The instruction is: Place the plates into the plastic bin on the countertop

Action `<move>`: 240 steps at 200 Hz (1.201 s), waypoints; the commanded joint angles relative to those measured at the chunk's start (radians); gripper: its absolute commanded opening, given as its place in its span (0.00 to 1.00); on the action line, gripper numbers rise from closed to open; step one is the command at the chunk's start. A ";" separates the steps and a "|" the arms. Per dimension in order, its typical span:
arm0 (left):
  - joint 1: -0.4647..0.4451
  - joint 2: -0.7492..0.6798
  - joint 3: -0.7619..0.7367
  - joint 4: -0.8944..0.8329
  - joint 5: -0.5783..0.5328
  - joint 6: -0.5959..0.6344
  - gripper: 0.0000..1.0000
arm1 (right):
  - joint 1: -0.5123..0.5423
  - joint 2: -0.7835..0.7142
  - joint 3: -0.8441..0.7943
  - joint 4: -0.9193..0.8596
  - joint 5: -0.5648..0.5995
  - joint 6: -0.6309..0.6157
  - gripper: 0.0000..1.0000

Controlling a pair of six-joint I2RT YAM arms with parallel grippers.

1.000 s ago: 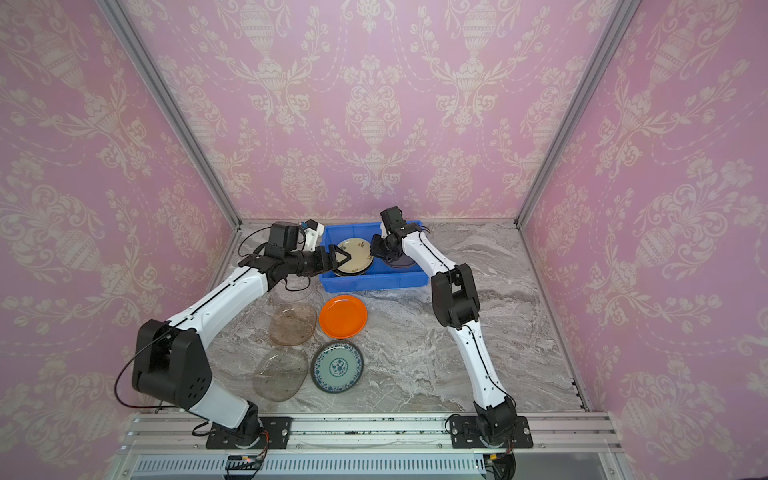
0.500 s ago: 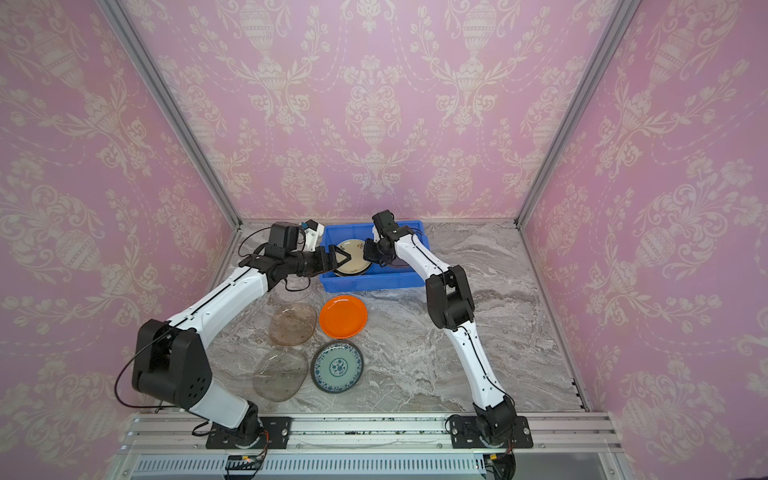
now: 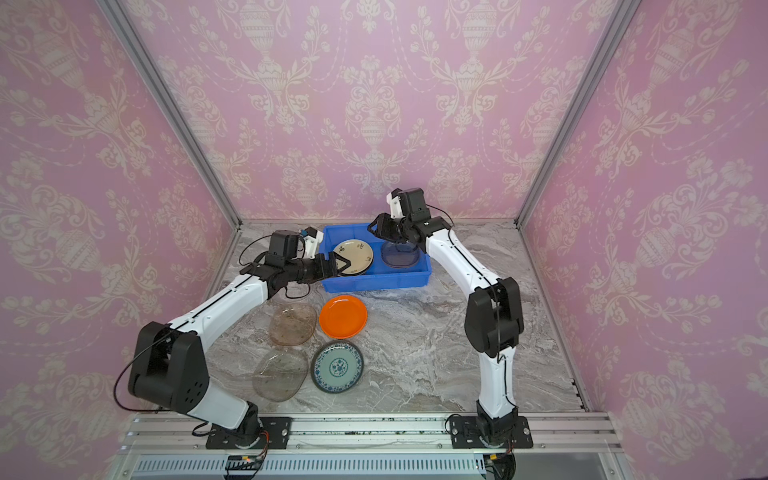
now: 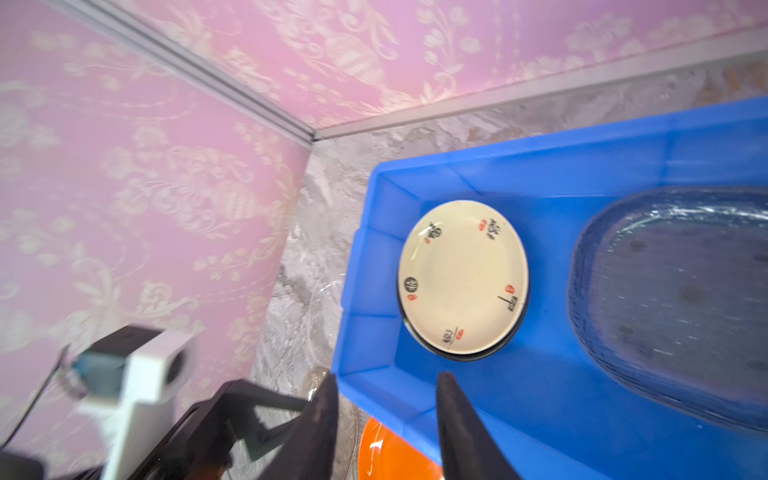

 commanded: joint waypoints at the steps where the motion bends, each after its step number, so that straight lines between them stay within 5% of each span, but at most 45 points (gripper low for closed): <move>1: -0.023 -0.093 -0.065 0.072 -0.012 -0.025 0.96 | 0.012 -0.128 -0.208 0.142 -0.179 0.002 0.53; 32: -0.069 -0.216 -0.176 0.008 -0.040 0.001 0.99 | 0.039 -0.343 -0.496 0.094 -0.218 -0.064 0.55; 79: -0.116 -0.393 -0.377 -0.041 -0.053 -0.070 0.99 | 0.142 -0.478 -0.772 -0.014 -0.208 -0.076 0.48; 128: -0.179 -0.437 -0.531 0.091 -0.053 -0.216 0.99 | 0.255 -0.349 -0.934 0.130 -0.282 -0.030 0.46; 174: -0.183 -0.462 -0.558 0.084 -0.073 -0.217 0.99 | 0.297 -0.142 -0.936 0.241 -0.345 -0.012 0.41; 240: -0.183 -0.452 -0.555 0.076 -0.093 -0.220 0.98 | 0.329 -0.033 -0.888 0.288 -0.338 0.014 0.32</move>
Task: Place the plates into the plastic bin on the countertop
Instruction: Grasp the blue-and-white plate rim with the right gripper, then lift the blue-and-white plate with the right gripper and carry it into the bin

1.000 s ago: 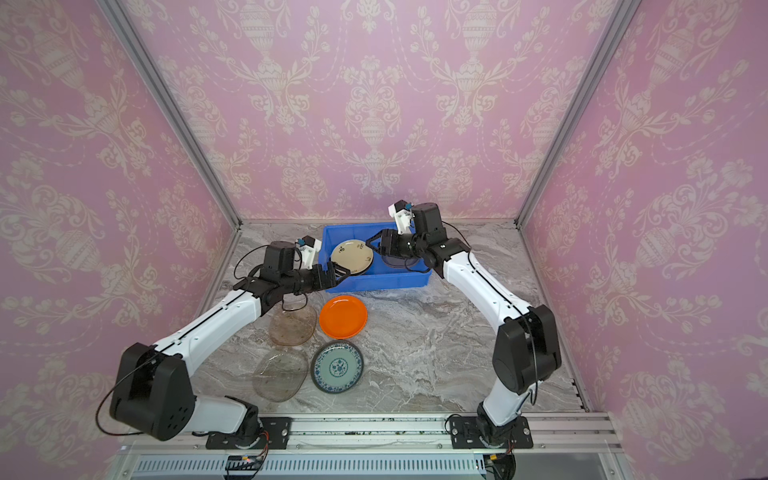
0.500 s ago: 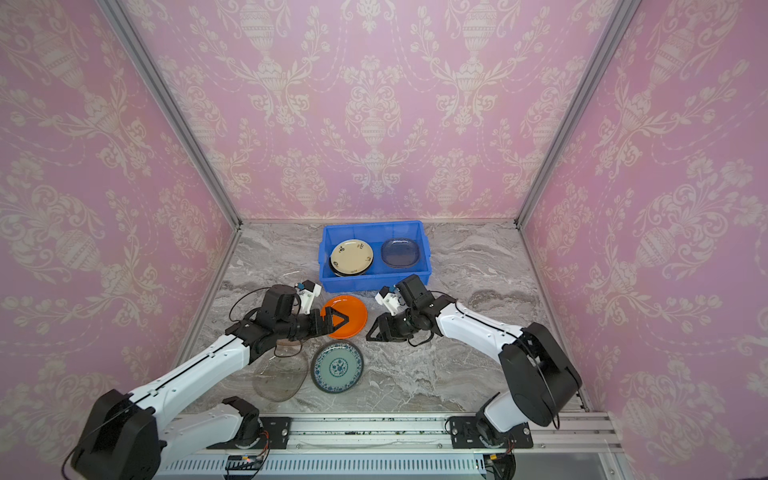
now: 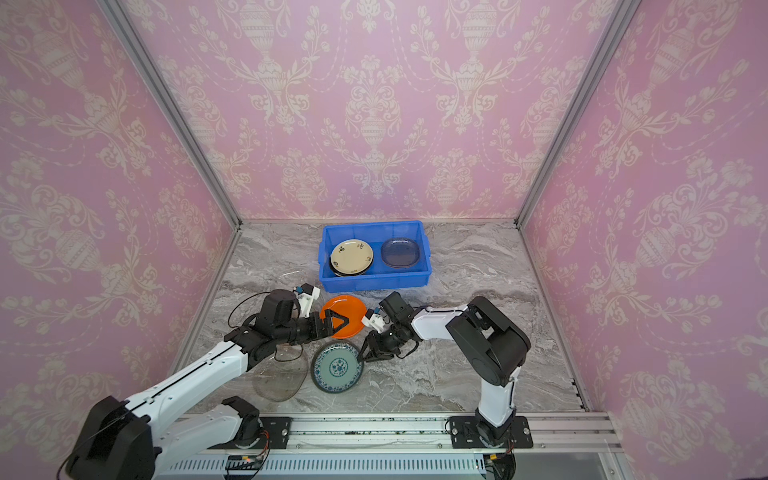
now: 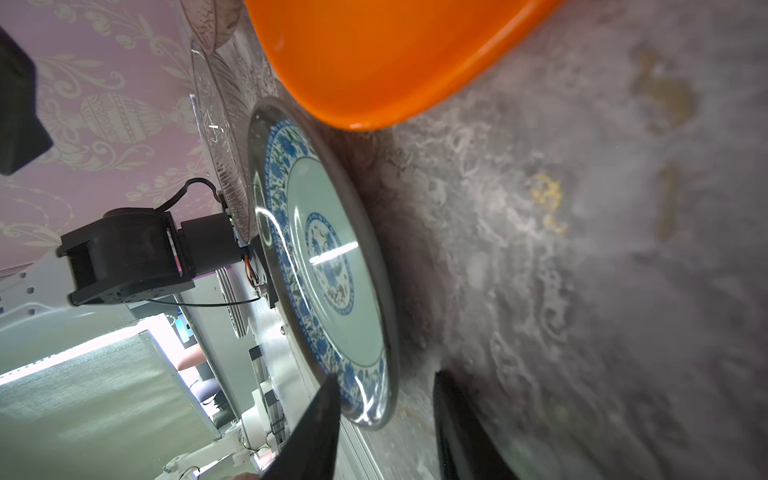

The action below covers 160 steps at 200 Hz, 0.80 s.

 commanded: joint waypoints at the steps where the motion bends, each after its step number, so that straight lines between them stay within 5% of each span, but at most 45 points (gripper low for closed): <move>1: -0.005 0.000 -0.008 0.008 -0.032 -0.014 0.98 | 0.015 0.045 0.022 0.018 0.019 0.026 0.32; 160: -0.004 0.056 0.032 0.008 -0.034 -0.019 0.97 | 0.014 0.038 0.026 -0.083 0.076 -0.030 0.00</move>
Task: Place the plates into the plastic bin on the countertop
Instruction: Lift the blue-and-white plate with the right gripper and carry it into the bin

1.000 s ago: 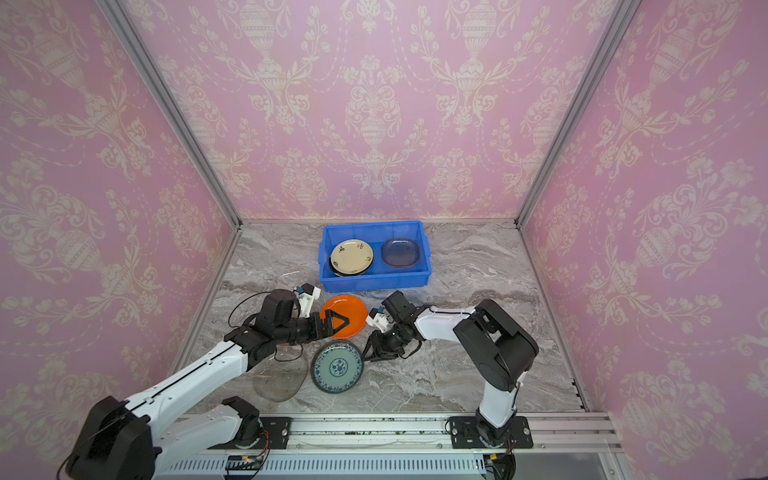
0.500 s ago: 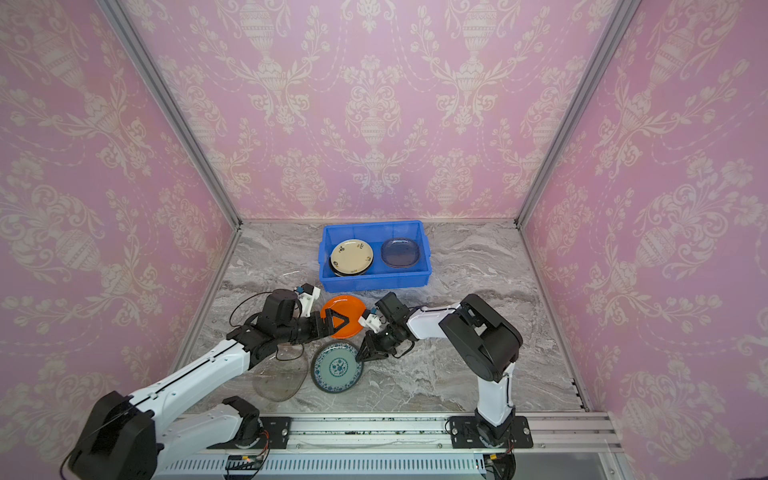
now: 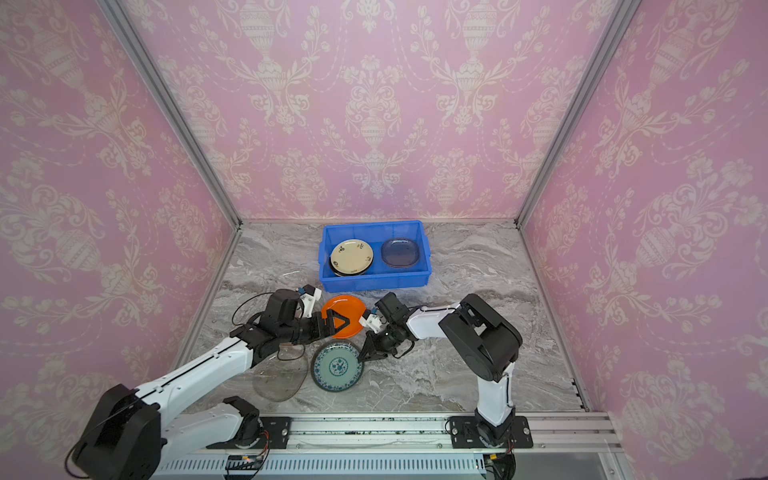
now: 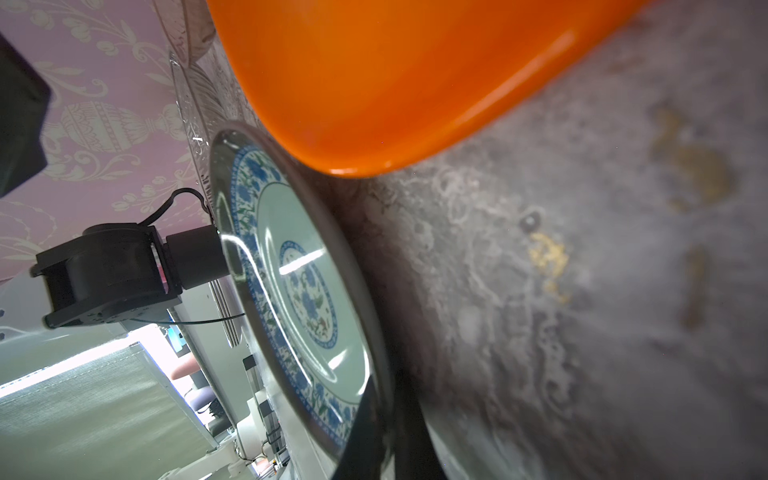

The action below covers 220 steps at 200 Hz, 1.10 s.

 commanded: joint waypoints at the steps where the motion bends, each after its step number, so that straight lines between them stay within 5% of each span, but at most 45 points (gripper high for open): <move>1: -0.004 -0.004 0.032 -0.007 -0.023 -0.011 0.97 | 0.006 -0.001 0.001 -0.089 0.050 -0.038 0.00; 75: 0.052 0.020 0.290 -0.179 -0.051 0.110 0.98 | -0.120 -0.308 0.033 -0.549 0.114 -0.212 0.00; 118: 0.142 0.067 0.380 -0.056 -0.110 0.119 0.98 | -0.255 -0.426 0.301 -0.736 0.219 -0.220 0.00; 161: 0.201 0.187 0.471 0.052 -0.165 0.125 0.97 | -0.351 -0.293 0.599 -0.677 0.331 -0.099 0.00; 220: 0.238 0.338 0.595 0.041 -0.173 0.167 0.97 | -0.365 0.112 0.966 -0.607 0.353 -0.008 0.00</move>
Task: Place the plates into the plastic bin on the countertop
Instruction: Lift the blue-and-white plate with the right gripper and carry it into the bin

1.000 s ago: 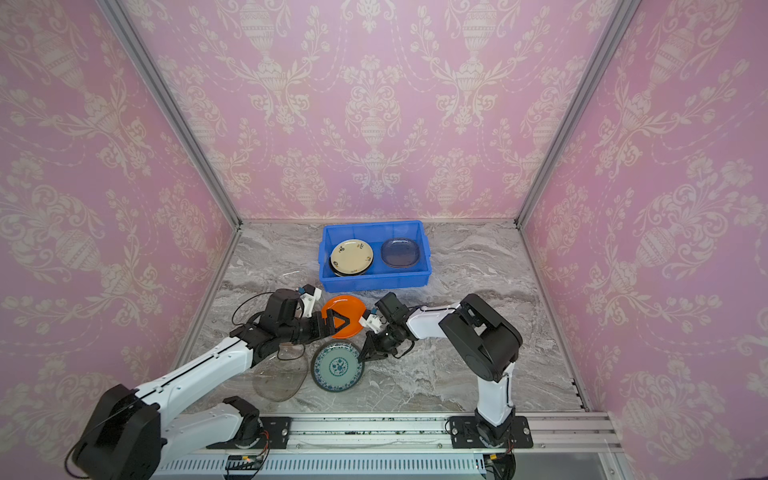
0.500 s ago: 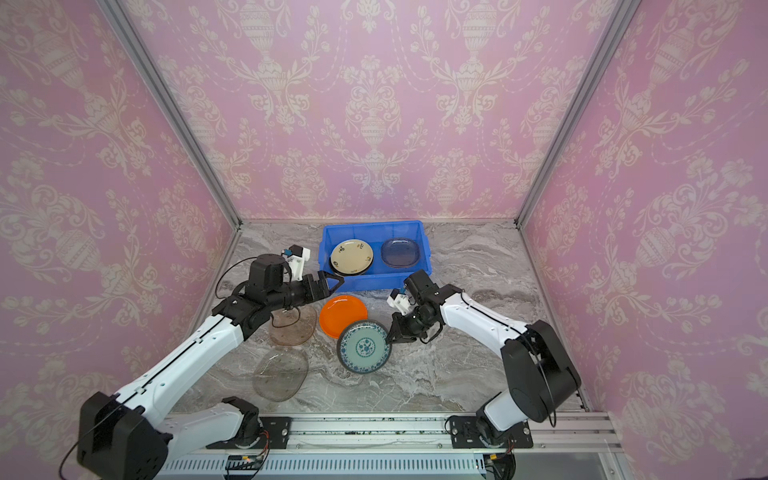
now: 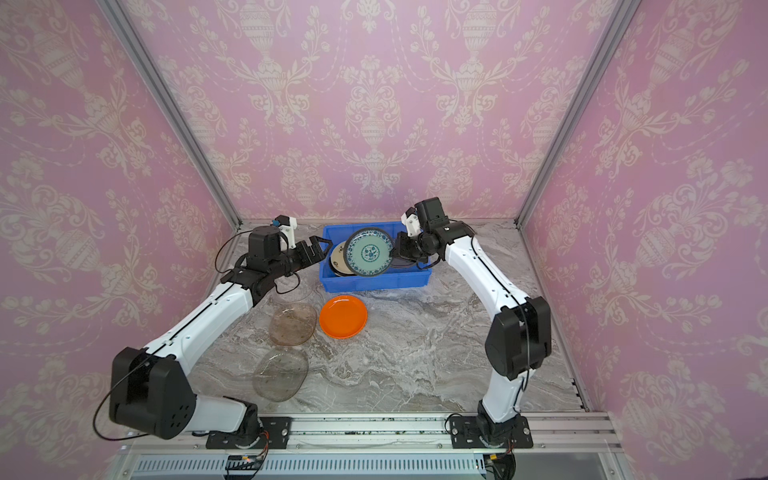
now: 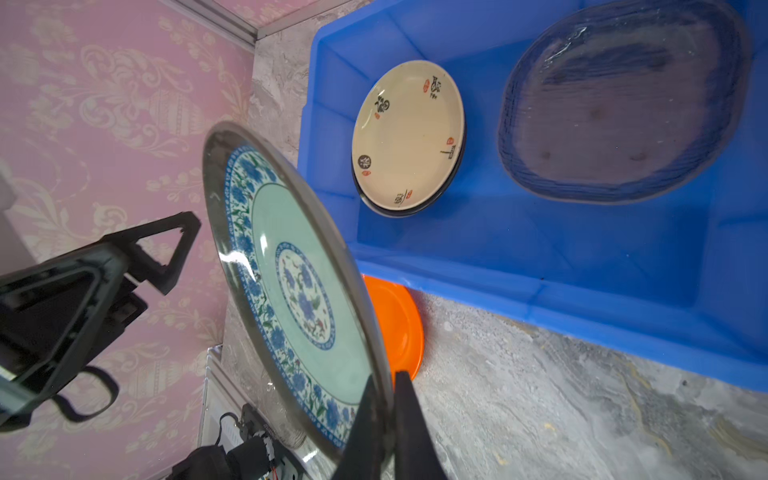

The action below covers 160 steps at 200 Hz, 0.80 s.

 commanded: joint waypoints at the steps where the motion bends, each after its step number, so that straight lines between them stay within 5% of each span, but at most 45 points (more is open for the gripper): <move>1: 0.008 0.043 0.038 0.020 -0.012 0.042 0.97 | 0.000 0.133 0.121 0.037 0.005 0.067 0.00; 79: 0.009 0.100 -0.011 0.092 0.023 -0.006 0.98 | 0.000 0.575 0.579 0.016 -0.020 0.169 0.00; 160: 0.009 0.105 0.003 0.055 0.004 0.033 0.98 | 0.032 0.679 0.625 0.015 -0.009 0.185 0.00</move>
